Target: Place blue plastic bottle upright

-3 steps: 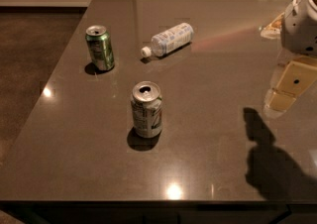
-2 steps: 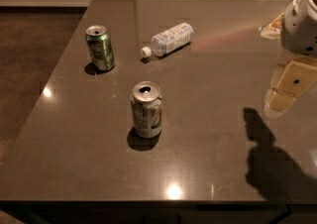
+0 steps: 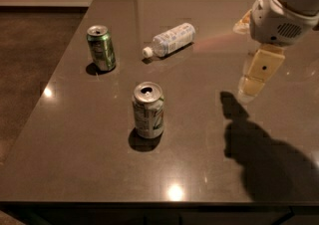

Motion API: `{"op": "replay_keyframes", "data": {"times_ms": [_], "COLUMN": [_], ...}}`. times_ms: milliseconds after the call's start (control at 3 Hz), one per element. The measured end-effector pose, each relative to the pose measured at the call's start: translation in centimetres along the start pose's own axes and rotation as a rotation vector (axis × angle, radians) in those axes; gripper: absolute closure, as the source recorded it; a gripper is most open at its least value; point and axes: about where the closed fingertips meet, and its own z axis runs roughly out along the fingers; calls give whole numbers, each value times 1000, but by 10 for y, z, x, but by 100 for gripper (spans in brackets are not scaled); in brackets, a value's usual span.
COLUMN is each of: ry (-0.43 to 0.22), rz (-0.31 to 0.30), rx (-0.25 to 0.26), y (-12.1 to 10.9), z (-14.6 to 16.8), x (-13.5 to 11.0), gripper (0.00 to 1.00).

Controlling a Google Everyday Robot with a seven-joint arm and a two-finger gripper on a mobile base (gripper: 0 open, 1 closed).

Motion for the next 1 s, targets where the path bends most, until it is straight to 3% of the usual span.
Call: {"op": "replay_keyframes", "data": {"times_ms": [333,1000], "ry": [-47,-57], "rz": [-104,-345], "rx": [-5,28], "y": [-45,-133], "z": [33,85], "x": [-31,-85], "gripper": [0,0]}}
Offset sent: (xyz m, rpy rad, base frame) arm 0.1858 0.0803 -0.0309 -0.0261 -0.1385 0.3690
